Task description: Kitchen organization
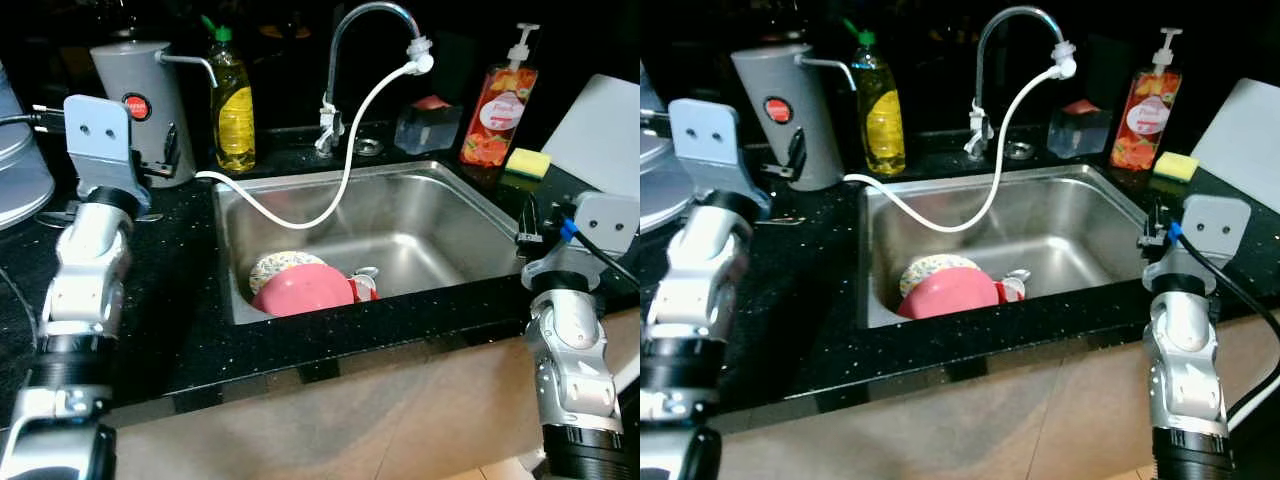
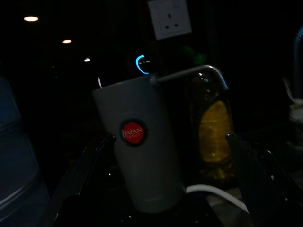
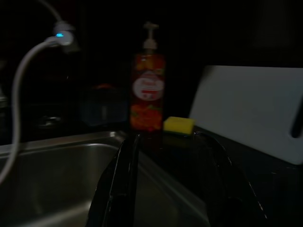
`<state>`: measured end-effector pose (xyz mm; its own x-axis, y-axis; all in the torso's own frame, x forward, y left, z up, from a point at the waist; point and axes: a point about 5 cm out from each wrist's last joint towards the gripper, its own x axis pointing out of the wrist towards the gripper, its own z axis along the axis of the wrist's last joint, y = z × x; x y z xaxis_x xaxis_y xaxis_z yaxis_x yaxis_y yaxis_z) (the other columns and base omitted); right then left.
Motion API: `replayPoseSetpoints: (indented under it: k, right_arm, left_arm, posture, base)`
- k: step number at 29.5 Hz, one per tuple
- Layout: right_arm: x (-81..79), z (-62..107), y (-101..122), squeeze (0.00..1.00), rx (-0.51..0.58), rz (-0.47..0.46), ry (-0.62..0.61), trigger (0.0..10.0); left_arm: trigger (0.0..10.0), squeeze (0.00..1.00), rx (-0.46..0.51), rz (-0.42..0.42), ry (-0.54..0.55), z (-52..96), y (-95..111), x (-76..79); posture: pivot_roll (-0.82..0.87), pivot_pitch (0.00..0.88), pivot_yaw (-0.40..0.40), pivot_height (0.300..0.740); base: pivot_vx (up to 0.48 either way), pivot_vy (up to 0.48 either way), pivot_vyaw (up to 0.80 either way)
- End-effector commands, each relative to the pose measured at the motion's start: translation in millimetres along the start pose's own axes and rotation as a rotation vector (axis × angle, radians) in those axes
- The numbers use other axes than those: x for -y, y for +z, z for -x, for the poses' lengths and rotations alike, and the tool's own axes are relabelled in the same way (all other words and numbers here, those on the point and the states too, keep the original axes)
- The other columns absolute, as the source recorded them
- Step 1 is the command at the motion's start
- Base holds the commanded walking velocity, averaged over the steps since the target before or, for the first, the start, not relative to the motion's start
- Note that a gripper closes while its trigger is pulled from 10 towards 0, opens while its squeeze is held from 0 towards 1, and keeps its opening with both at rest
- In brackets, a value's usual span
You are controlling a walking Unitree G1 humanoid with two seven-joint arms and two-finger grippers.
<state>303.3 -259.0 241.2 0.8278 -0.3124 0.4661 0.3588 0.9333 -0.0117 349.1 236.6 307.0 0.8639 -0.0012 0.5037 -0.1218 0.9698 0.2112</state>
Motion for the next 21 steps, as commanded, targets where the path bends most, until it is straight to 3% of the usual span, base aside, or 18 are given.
replayPoseSetpoints:
  k: [1,4,6,8,11,16,21]
  right_arm:
    - [1.9,0.2,-2.6,0.00,-0.003,0.007,-0.002,10.0]
    - [-4.5,-2.2,-6.7,0.00,-0.017,0.002,0.017,10.0]
    - [-7.6,-5.1,-8.7,0.00,-0.023,-0.004,0.043,10.0]
    - [-8.5,-5.6,-9.3,0.00,-0.026,-0.007,0.048,10.0]
    - [-11.4,-10.2,-10.8,0.00,-0.033,0.000,0.091,10.0]
    - [-15.1,-12.9,-8.7,0.00,-0.028,-0.013,0.084,10.0]
    - [-26.0,-10.0,-8.8,0.00,-0.024,-0.031,0.109,10.0]
  left_arm:
    - [10.0,0.00,0.016,-0.005,0.007,-1.7,5.5,-5.8]
    - [10.0,0.00,0.009,0.038,-0.001,-0.4,5.9,-3.1]
    - [10.0,0.00,0.028,-0.022,-0.047,0.5,8.4,4.6]
    - [10.0,0.00,0.025,-0.021,-0.036,-0.2,7.9,1.9]
    - [10.0,0.00,0.021,-0.052,0.008,0.3,10.1,-15.7]
    - [10.0,0.00,0.030,-0.068,0.033,2.1,13.2,-25.4]
    - [10.0,0.00,0.040,-0.071,0.020,0.7,18.0,-22.1]
  posture:
    - [-0.13,0.050,0.005,0.740]
    - [-0.12,0.053,0.003,0.740]
    - [-0.10,0.045,-0.011,0.740]
    - [-0.09,0.050,-0.015,0.740]
    - [-0.08,0.058,-0.027,0.740]
    - [-0.07,0.065,-0.042,0.740]
    - [-0.03,0.087,-0.046,0.740]
  base:
    - [0.000,0.000,0.00]
    - [0.000,0.000,0.00]
    - [0.000,0.000,0.00]
    - [0.000,0.000,0.00]
    - [0.000,0.000,0.00]
    - [0.000,0.000,0.00]
    - [0.000,0.000,0.00]
